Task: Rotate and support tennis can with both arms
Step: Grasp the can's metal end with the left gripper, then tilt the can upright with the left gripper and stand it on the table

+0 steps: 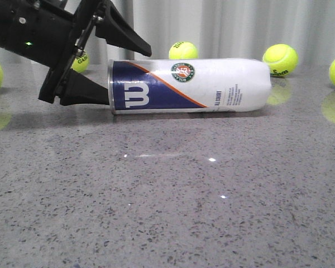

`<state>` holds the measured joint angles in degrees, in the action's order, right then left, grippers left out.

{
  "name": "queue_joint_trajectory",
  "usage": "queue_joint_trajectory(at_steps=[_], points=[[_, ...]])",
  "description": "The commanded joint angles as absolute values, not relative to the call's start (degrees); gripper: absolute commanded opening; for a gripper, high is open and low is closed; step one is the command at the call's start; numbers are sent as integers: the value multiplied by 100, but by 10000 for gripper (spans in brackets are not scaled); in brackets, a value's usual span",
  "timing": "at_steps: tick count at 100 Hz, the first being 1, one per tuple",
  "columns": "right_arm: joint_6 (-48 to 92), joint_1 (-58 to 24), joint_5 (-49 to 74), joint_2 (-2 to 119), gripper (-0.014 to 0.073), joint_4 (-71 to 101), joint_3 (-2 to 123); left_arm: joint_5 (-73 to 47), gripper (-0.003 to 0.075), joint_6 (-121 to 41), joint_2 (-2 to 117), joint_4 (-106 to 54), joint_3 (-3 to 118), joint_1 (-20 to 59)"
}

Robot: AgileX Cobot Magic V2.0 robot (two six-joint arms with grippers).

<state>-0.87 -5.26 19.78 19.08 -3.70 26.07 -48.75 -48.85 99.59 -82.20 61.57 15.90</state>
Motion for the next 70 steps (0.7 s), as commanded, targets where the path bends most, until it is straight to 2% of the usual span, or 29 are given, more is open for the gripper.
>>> queue_joint_trajectory(at_steps=[1, 8, 13, 27, 30, 53, 70], points=[[-73, -495, 1477, 1936, -66, -418, 2751, -5037, 582, -4939, 9801, -8557, 6390, 1643], [-73, -495, 1477, 1936, -66, -418, 2751, -5064, 484, -5047, 9801, -8624, 6390, 1643], [-73, -495, 1477, 1936, -66, -418, 2751, -5076, 379, -5047, 9801, -8626, 6390, 1643], [-73, -495, 1477, 1936, -66, -418, 2751, -5076, 22, -5087, 9801, -8626, 6390, 1643], [-73, -495, 1477, 1936, -66, -418, 2751, -5076, -21, -5212, 9801, -8649, 6390, 1643], [-73, -495, 1477, 1936, -66, -418, 2751, -5239, -21, -5727, 9527, -8682, 6390, 1630], [-73, -495, 1477, 1936, -66, -418, 2751, -5261, -21, -5805, 8808, -8115, 6390, 1630]])
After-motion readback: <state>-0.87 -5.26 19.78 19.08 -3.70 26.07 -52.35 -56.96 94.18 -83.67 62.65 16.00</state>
